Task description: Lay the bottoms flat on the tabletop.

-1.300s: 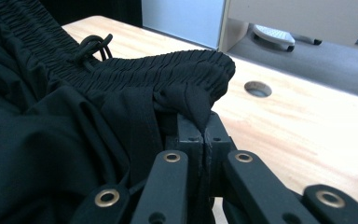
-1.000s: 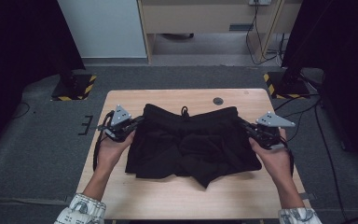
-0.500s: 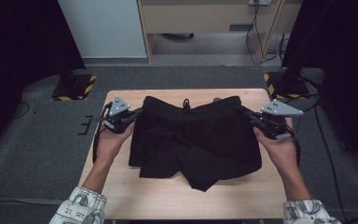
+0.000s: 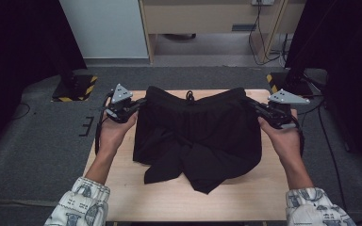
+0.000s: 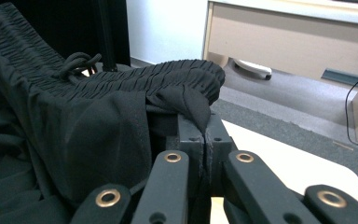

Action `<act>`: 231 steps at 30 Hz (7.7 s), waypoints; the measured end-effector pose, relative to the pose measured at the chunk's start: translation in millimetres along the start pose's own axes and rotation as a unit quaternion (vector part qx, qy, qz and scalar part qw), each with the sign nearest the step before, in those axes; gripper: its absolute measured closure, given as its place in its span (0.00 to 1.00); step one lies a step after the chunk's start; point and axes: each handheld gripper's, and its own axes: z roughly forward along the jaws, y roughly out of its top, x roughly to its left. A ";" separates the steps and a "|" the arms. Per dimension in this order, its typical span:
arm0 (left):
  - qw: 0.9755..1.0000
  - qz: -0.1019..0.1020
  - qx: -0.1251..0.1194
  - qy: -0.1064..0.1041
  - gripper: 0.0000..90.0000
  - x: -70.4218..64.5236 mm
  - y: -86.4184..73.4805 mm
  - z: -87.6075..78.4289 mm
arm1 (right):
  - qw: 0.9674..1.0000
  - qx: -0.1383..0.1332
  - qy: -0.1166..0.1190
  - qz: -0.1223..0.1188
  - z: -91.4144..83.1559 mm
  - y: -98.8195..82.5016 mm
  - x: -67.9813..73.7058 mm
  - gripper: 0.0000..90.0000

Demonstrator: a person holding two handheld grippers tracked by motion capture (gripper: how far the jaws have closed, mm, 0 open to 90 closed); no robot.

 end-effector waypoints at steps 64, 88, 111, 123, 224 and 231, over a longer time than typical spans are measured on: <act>0.993 -0.091 0.044 0.057 0.71 82.6 49.8 120.1 | 0.992 0.047 -0.039 0.110 144.0 30.0 -72.6 0.69; 0.996 -0.032 0.080 0.024 0.52 25.2 -24.2 83.5 | 0.989 0.098 -0.023 0.109 105.8 -31.9 -42.8 0.41; 0.993 -0.030 0.112 0.002 0.46 -16.1 -139.0 59.5 | 0.980 0.175 -0.023 0.096 62.9 -129.8 -11.8 0.36; 0.990 -0.047 0.135 0.007 0.36 -2.4 -168.9 63.3 | 0.970 0.213 -0.012 0.114 56.2 -160.0 7.8 0.30; 0.981 0.008 0.179 -0.076 0.64 -75.0 -173.3 40.1 | 0.981 0.193 0.018 0.024 15.1 -177.0 81.0 0.40; 0.973 0.022 0.200 -0.113 0.93 -74.1 -177.8 21.4 | 0.976 0.217 0.014 0.023 10.0 -187.4 76.2 0.47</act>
